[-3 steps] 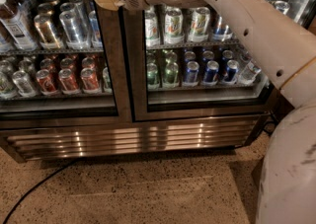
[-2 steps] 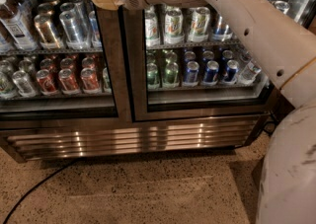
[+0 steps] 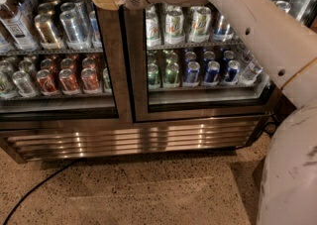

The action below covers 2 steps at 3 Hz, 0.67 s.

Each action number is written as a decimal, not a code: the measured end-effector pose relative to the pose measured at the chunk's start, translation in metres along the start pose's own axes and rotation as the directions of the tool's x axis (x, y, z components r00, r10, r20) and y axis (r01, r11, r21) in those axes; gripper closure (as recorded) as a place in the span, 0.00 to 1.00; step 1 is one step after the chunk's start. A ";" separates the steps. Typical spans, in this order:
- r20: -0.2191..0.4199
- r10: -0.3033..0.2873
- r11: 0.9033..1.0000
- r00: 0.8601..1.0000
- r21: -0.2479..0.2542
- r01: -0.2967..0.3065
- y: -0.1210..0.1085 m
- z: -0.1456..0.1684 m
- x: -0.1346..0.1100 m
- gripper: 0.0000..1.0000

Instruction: Open left fridge door

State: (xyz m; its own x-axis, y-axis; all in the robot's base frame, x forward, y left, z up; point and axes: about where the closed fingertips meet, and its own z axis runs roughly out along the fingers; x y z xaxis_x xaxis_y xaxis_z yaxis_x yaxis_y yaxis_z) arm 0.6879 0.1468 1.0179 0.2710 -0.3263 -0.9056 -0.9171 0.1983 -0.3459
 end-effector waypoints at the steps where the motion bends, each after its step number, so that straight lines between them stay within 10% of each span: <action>1: -0.038 -0.003 1.000 0.999 -0.005 0.002 0.017 0.003 -0.005 0.11; 2: -0.038 -0.003 1.000 0.999 -0.005 0.002 0.020 0.001 -0.001 0.00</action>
Offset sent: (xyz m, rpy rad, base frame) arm -0.1547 0.0231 0.0088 -0.2320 0.0114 -0.2237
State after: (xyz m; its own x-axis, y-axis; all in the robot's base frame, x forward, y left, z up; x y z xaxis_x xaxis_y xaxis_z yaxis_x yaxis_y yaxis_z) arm 0.6695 0.1517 1.0116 0.2619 -0.3621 -0.8946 -0.9179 0.1929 -0.3468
